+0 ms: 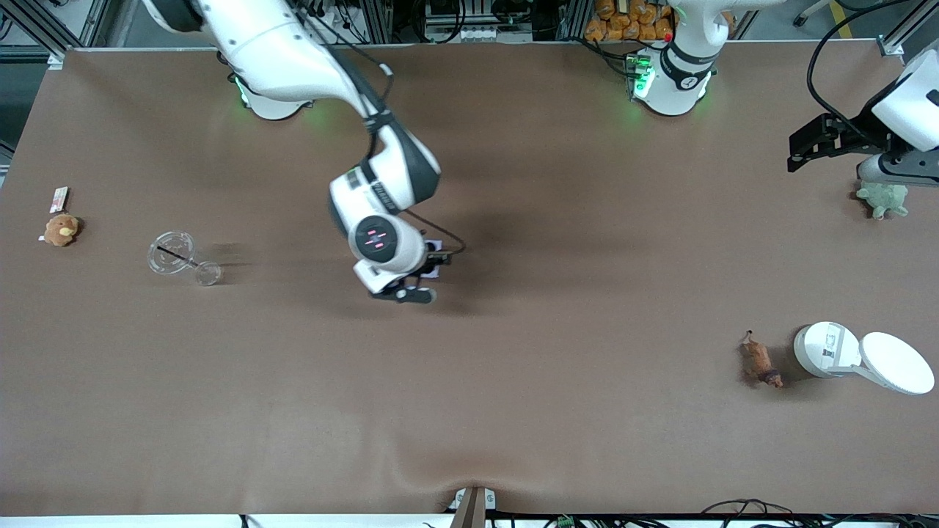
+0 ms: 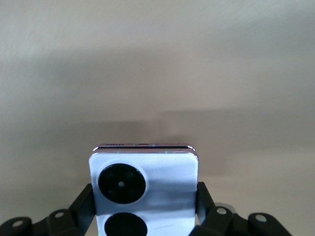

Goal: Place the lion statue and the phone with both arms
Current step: 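Carry the white phone with the right gripper toward the glass cup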

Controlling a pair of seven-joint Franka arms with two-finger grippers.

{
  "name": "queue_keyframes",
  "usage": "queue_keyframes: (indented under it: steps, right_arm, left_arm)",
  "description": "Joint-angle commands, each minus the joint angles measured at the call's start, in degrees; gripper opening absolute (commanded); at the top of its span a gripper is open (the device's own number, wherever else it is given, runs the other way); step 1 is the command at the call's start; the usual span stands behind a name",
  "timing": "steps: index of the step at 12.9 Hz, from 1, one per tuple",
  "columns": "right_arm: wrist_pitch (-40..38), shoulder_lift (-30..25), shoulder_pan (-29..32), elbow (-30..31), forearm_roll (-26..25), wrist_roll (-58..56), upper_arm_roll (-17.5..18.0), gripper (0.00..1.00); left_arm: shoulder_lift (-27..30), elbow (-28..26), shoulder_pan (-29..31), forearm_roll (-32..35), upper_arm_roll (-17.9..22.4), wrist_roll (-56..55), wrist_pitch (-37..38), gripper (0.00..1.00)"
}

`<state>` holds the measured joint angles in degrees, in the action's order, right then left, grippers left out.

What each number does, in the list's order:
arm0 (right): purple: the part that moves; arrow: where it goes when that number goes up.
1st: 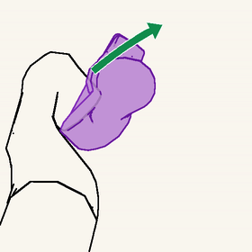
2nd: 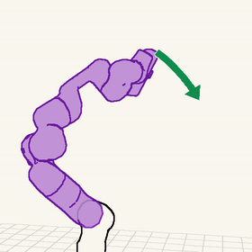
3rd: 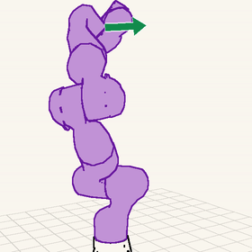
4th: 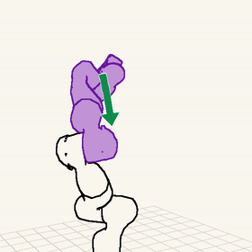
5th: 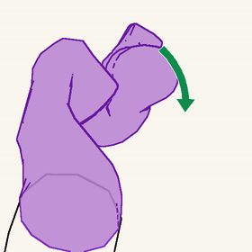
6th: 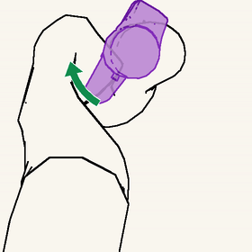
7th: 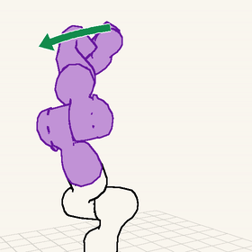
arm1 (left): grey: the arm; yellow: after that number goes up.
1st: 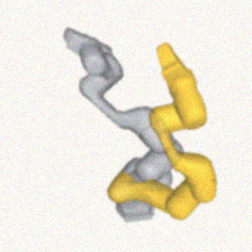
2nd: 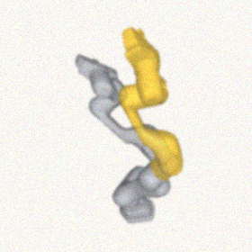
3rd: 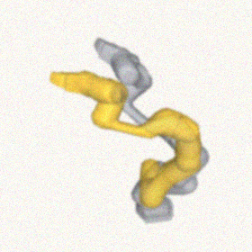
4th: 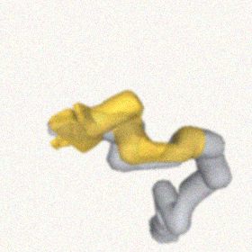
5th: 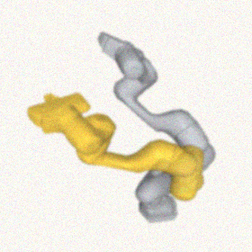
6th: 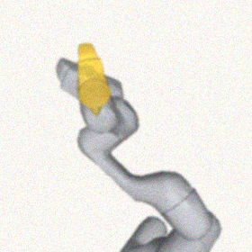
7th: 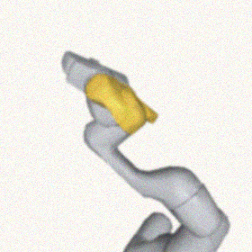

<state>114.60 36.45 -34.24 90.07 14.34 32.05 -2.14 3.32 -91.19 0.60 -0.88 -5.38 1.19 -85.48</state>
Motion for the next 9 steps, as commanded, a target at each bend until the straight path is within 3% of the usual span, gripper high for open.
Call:
queue_keyframes:
  steps: [1, 9]
  right_arm:
    - [-4.01, -2.69, 2.42, 1.86, -3.16, -1.37, -1.46, 0.0]
    - [-4.57, -10.86, 17.35, 14.77, -4.76, -18.25, -3.14, 0.0]
  left_arm:
    - [-0.34, 1.54, 0.63, -1.23, -0.33, -2.68, 2.16, 1.0]
    - [-0.34, 1.45, 0.02, 2.89, -1.03, 2.4, 2.86, 1.0]
